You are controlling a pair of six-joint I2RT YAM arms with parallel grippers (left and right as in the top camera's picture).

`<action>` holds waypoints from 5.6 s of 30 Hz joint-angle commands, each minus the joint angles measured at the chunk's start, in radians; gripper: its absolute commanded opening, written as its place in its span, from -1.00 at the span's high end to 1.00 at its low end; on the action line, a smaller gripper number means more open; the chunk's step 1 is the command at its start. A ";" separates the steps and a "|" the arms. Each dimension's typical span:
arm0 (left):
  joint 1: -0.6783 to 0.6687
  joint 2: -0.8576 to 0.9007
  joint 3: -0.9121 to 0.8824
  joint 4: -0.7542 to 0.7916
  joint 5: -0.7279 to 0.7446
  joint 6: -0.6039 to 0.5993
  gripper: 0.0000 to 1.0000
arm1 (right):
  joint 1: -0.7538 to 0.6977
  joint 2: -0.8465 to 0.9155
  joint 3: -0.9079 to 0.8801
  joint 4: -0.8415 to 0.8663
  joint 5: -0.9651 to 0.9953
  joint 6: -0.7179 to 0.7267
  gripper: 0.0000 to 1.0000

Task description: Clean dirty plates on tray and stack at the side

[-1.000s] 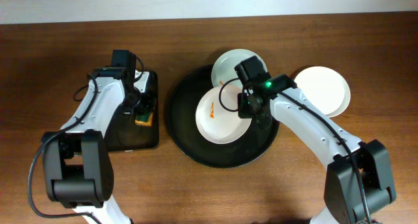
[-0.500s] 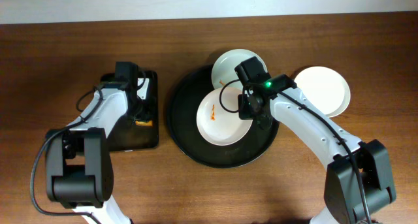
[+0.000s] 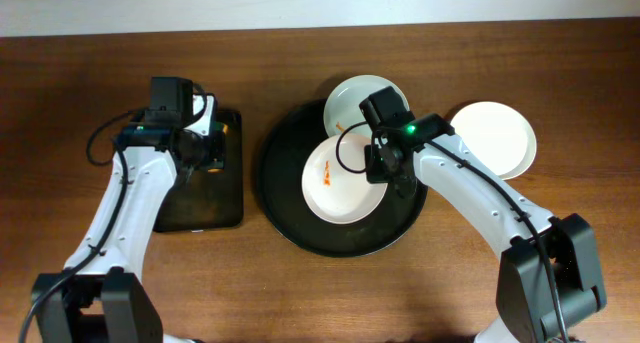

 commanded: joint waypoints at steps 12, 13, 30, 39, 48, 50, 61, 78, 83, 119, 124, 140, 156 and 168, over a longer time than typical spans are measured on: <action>-0.033 0.037 0.007 -0.004 0.211 0.003 0.99 | -0.021 0.000 -0.106 -0.011 0.112 -0.058 0.92; -0.033 0.037 0.007 -0.002 0.174 -0.006 0.99 | -0.021 0.000 -0.106 -0.011 0.112 -0.058 0.92; -0.359 0.223 0.006 0.124 0.185 -0.246 0.99 | -0.021 0.000 -0.106 -0.027 0.108 -0.035 0.92; -0.359 0.377 0.013 0.153 0.114 -0.246 0.99 | -0.021 0.000 -0.106 -0.027 0.108 -0.035 0.92; -0.399 0.225 0.110 0.077 0.209 -0.310 0.99 | -0.022 0.000 -0.106 -0.029 0.101 0.036 0.92; -0.411 0.228 0.110 0.093 0.259 -0.329 0.99 | -0.022 0.000 -0.106 -0.025 0.077 0.036 0.92; -0.556 0.340 0.108 0.188 0.310 -0.408 0.99 | -0.022 0.000 -0.106 -0.027 0.059 0.035 0.92; -0.593 0.458 0.099 0.225 0.185 -0.399 0.99 | -0.023 0.000 -0.106 -0.032 0.040 0.042 0.92; -0.592 0.458 0.099 0.226 0.186 -0.399 0.99 | -0.065 0.000 -0.127 -0.034 0.036 0.062 0.90; -0.578 0.458 0.099 0.251 0.031 -0.395 0.99 | -0.320 0.002 -0.388 0.325 -0.381 -0.058 0.92; -0.532 0.458 0.099 0.263 0.028 -0.371 0.99 | -0.320 0.002 -0.388 0.325 -0.381 -0.059 0.92; -0.573 0.274 0.106 0.131 0.062 -0.302 0.99 | -0.320 0.002 -0.388 0.325 -0.381 -0.058 0.92; -0.619 0.274 -0.169 0.428 -0.055 -0.351 0.99 | -0.320 0.002 -0.388 0.325 -0.385 -0.058 0.92; -0.597 0.257 -0.166 0.704 -0.200 -0.351 0.99 | -0.320 0.002 -0.388 0.318 -0.385 -0.059 0.92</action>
